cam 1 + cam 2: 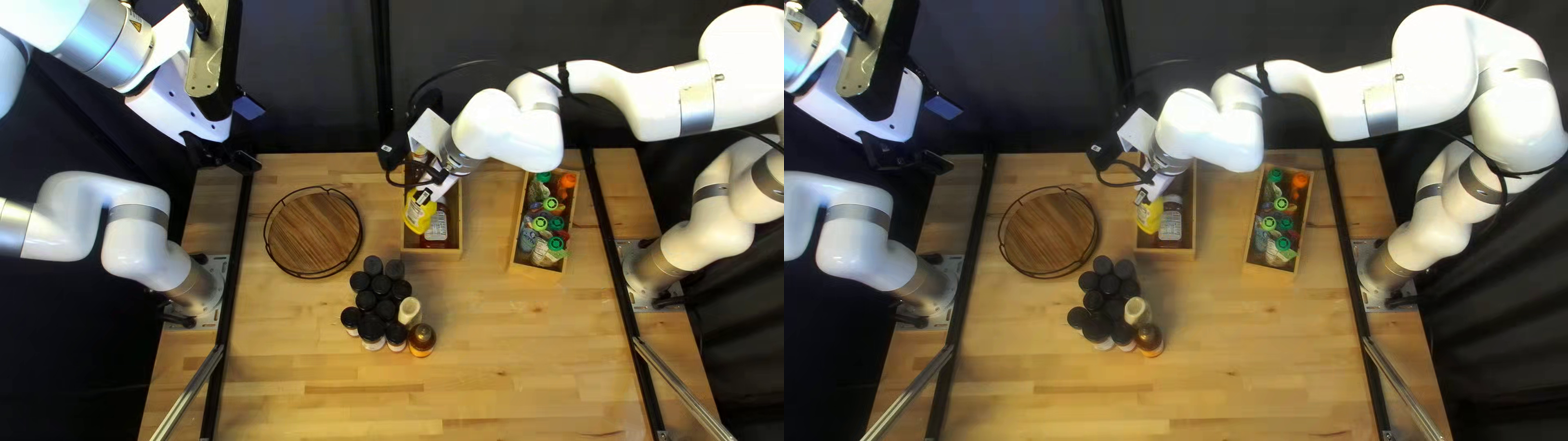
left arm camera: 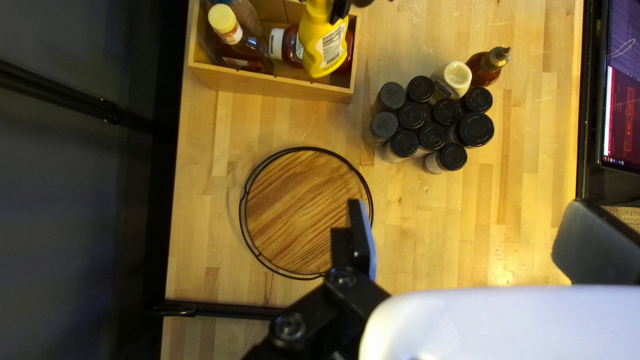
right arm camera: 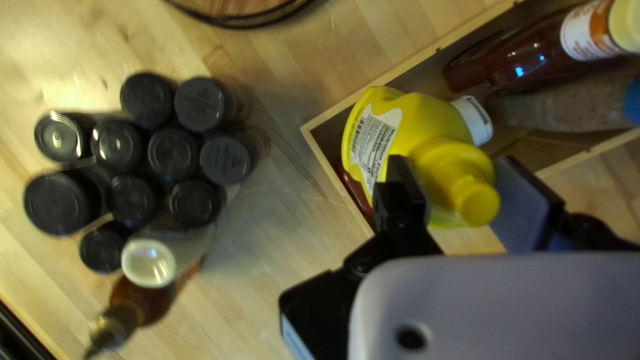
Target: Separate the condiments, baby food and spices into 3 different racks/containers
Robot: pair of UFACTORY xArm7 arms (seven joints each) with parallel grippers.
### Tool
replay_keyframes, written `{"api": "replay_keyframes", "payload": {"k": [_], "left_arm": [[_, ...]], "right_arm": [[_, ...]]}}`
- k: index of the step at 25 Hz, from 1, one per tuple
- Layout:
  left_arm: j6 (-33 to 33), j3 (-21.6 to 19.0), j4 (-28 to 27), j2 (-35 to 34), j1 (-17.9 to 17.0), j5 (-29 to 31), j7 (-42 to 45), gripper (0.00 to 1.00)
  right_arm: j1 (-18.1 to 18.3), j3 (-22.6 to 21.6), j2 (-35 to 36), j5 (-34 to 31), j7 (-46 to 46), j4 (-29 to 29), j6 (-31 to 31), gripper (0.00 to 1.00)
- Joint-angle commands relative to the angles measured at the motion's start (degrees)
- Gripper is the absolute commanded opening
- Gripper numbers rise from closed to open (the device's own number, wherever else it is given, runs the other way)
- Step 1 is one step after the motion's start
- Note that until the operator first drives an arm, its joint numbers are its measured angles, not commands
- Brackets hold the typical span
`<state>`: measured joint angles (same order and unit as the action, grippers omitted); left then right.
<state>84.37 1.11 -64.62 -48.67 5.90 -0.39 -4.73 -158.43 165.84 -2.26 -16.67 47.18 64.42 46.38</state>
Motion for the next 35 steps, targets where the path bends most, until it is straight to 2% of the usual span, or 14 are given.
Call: {"api": "replay_keyframes", "payload": {"k": [1, 6, 12, 32, 34, 35], "left_arm": [[0.0, 0.0, 0.0, 0.0, 0.0, 0.0, 0.0, 1.0], [0.0, 0.0, 0.0, 0.0, 0.0, 0.0, 0.0, 1.0], [0.0, 0.0, 0.0, 0.0, 0.0, 0.0, 0.0, 1.0], [0.0, 0.0, 0.0, 0.0, 0.0, 0.0, 0.0, 1.0], [0.0, 0.0, 0.0, 0.0, 0.0, 0.0, 0.0, 1.0], [0.0, 0.0, 0.0, 0.0, 0.0, 0.0, 0.0, 1.0]], "right_arm": [[-1.16, -0.19, -0.34, -6.03, 14.17, -0.63, 0.73, 0.0], [-2.66, -0.27, -2.51, -11.36, 26.35, 1.54, 3.62, 0.0], [-3.47, -0.1, -4.7, -13.3, 32.14, 3.54, 6.2, 0.0], [-2.34, 0.96, -8.18, -13.14, 32.29, 4.6, 5.59, 0.01], [-2.04, 0.88, -7.97, -12.36, 30.93, 4.49, 5.61, 0.11], [-1.85, 0.85, -7.75, -11.88, 30.09, 4.31, 5.61, 1.0]]}}
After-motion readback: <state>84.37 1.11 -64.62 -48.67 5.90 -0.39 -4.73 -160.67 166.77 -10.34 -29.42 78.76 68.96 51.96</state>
